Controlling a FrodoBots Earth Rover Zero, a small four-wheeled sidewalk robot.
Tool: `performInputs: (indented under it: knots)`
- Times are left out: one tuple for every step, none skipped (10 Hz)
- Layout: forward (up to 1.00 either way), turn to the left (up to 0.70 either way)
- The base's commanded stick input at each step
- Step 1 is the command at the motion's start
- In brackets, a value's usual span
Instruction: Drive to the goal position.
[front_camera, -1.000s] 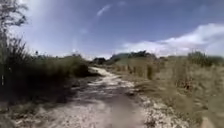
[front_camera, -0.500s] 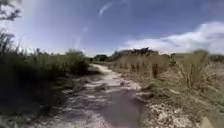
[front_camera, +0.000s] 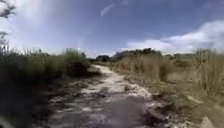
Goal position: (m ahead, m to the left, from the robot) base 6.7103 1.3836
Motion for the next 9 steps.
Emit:
performInputs:
  knots:
    - [0.85,0.0]
    - [0.85,0.0]
    - [0.85,0.0]
    - [0.85,0.0]
    - [0.85,0.0]
    - [0.85,0.0]
    - [0.85,0.0]
    - [0.85,0.0]
    - [0.85,0.0]
